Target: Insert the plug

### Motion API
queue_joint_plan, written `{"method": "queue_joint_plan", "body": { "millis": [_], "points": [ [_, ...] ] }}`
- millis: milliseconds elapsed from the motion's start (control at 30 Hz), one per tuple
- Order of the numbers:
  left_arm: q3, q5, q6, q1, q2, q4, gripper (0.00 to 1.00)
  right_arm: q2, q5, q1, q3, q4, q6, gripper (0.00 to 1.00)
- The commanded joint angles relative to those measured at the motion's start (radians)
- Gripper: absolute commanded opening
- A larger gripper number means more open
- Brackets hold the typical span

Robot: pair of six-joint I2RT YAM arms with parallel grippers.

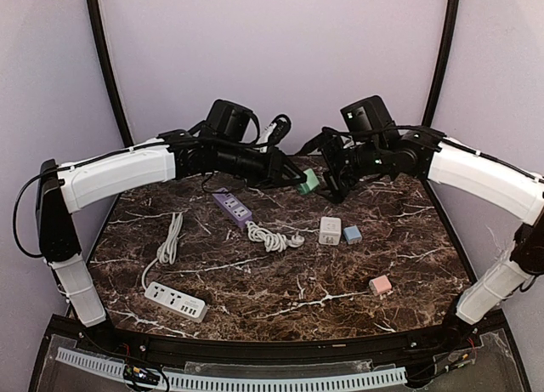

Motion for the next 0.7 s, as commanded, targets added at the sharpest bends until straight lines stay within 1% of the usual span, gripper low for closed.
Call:
{"method": "queue_joint_plan", "body": {
  "millis": [0, 100, 200, 233, 300, 400, 500, 667],
  "points": [
    [-0.027, 0.019, 0.055, -0.005, -0.064, -0.015, 0.01, -0.055, 0.004, -0.001, 0.015, 0.011, -0.090, 0.94],
    [-0.049, 0.019, 0.099, -0.005, -0.094, -0.030, 0.01, -0.095, 0.049, -0.011, 0.003, 0.018, -0.219, 0.95],
    [-0.073, 0.028, 0.135, -0.005, -0.134, -0.041, 0.01, -0.145, 0.019, -0.027, -0.041, 0.066, -0.392, 0.94],
    [-0.077, 0.040, 0.150, -0.005, -0.148, -0.042, 0.01, -0.164, -0.019, -0.037, -0.071, 0.108, -0.465, 0.94],
    [-0.083, 0.065, 0.170, -0.002, -0.166, -0.051, 0.01, -0.208, -0.143, -0.060, -0.157, 0.230, -0.663, 0.93],
    [-0.082, 0.124, 0.186, 0.001, -0.186, -0.066, 0.01, -0.257, -0.273, -0.080, -0.252, 0.305, -0.879, 0.93],
    [-0.088, 0.184, 0.190, 0.006, -0.217, -0.073, 0.01, -0.280, -0.418, -0.097, -0.285, 0.330, -1.010, 0.93],
    [-0.083, 0.252, 0.199, 0.013, -0.248, -0.108, 0.01, -0.260, -0.664, -0.110, -0.246, 0.336, -1.114, 0.93]
  ]
}}
